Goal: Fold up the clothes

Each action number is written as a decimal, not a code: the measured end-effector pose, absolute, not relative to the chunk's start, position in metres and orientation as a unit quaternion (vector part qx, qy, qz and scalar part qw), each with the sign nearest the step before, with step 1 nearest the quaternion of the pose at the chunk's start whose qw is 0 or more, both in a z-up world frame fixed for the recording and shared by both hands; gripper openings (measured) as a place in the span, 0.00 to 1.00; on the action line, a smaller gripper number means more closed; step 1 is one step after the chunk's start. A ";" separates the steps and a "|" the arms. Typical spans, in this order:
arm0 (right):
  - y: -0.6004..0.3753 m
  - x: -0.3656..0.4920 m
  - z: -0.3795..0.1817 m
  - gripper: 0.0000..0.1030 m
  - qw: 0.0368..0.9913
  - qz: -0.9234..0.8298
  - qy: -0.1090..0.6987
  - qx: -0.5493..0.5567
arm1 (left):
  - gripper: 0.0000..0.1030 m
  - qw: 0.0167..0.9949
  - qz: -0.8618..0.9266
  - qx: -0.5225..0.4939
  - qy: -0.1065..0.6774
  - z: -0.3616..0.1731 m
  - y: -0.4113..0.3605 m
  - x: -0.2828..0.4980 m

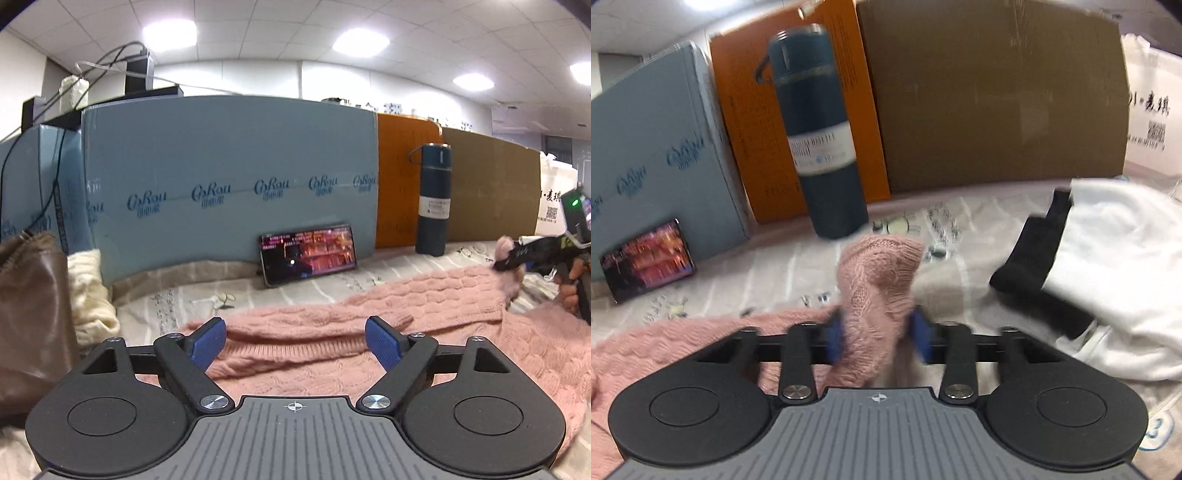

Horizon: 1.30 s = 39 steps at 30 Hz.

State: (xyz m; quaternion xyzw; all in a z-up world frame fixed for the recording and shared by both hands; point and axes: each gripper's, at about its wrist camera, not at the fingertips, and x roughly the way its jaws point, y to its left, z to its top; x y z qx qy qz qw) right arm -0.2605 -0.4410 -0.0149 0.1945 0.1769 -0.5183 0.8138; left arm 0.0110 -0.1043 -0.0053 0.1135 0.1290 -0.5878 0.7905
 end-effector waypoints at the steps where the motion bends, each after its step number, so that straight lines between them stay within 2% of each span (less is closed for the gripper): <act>1: -0.436 -0.262 -0.011 0.25 0.813 -0.528 0.170 0.178 | 0.83 0.791 -0.587 0.114 0.130 -0.006 -0.104 0.011; 2: -0.436 -0.265 -0.010 0.25 0.809 -0.534 0.170 0.176 | 0.83 0.790 -0.587 0.114 0.132 -0.007 -0.104 0.011; 3: -0.435 -0.267 -0.008 0.31 0.806 -0.540 0.170 0.174 | 0.83 0.790 -0.588 0.113 0.133 -0.008 -0.104 0.011; 4: -0.434 -0.269 -0.006 0.48 0.802 -0.546 0.170 0.171 | 0.83 0.790 -0.587 0.114 0.134 -0.009 -0.104 0.011; 6: -0.433 -0.274 -0.002 0.70 0.795 -0.558 0.170 0.167 | 0.83 0.790 -0.587 0.115 0.134 -0.009 -0.104 0.011; 11: -0.429 -0.286 0.007 0.69 0.777 -0.587 0.170 0.155 | 0.83 0.788 -0.589 0.114 0.137 -0.010 -0.104 0.012; 13: -0.435 -0.290 0.002 0.69 0.778 -0.570 0.191 0.180 | 0.83 0.783 -0.595 0.115 0.138 -0.010 -0.105 0.012; 18: -0.440 -0.272 -0.024 0.68 0.745 -0.591 0.275 0.141 | 0.83 0.753 -0.637 0.103 0.127 -0.007 -0.099 0.005; 24: -0.426 -0.278 -0.006 0.70 0.746 -0.610 0.234 0.132 | 0.83 0.688 -0.707 0.103 0.127 0.000 -0.097 -0.018; 27: -0.404 -0.288 0.012 0.81 0.755 -0.612 0.195 0.129 | 0.82 0.658 -0.723 0.160 0.136 -0.006 -0.109 -0.046; 29: -0.389 -0.298 0.017 0.81 0.764 -0.603 0.176 0.145 | 0.77 0.650 -0.720 0.194 0.148 -0.016 -0.117 -0.057; 30: -0.382 -0.303 0.019 0.81 0.768 -0.599 0.167 0.153 | 0.52 0.646 -0.719 0.201 0.161 -0.019 -0.121 -0.057; 31: -0.375 -0.307 0.020 0.81 0.770 -0.595 0.162 0.162 | 0.20 0.641 -0.719 0.201 0.180 -0.021 -0.123 -0.053; 34: -0.355 -0.326 0.016 0.81 0.766 -0.595 0.155 0.188 | 0.06 0.664 -0.704 0.155 0.199 -0.018 -0.113 -0.037; 39: -0.327 -0.358 0.001 0.81 0.753 -0.600 0.148 0.226 | 0.05 0.699 -0.702 0.048 0.131 0.010 -0.063 -0.028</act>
